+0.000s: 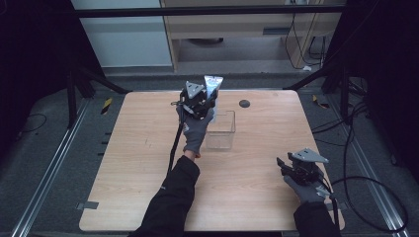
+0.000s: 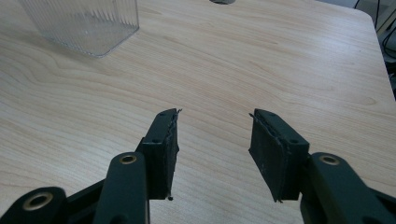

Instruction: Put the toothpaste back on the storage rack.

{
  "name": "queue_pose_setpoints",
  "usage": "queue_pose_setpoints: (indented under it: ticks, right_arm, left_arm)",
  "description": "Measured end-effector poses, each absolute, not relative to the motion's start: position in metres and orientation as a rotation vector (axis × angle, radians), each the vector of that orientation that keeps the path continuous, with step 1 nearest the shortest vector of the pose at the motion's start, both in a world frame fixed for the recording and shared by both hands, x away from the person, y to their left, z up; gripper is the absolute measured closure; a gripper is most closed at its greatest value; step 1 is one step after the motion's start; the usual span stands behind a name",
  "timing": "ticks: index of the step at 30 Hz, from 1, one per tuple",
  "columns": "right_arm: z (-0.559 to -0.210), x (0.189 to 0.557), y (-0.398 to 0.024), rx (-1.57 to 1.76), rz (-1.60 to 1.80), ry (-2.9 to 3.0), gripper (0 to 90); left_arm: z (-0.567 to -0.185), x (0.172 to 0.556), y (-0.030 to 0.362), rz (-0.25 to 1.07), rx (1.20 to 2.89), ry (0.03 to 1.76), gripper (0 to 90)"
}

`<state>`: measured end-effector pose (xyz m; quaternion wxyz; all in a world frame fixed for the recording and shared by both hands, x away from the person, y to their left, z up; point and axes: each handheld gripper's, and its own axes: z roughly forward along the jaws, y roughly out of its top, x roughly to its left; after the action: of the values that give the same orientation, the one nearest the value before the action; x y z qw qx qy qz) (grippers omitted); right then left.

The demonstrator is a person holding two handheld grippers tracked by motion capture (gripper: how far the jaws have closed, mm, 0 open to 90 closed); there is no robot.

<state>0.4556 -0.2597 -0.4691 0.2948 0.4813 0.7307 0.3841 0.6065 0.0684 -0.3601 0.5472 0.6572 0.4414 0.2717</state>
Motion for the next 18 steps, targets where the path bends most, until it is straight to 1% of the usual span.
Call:
queue_pose_setpoints:
  ticks: [2, 18]
  right_arm:
    - [-0.469, 0.456, -0.260, 1.284, 1.023, 1.946, 51.2]
    - [-0.470, 0.456, -0.259, 1.282, 1.019, 1.951, 50.9]
  left_arm:
    - [-0.363, 0.609, 0.067, 0.659, 1.567, 1.041, 72.5]
    - [-0.384, 0.617, 0.060, 0.650, 1.632, 1.064, 72.4]
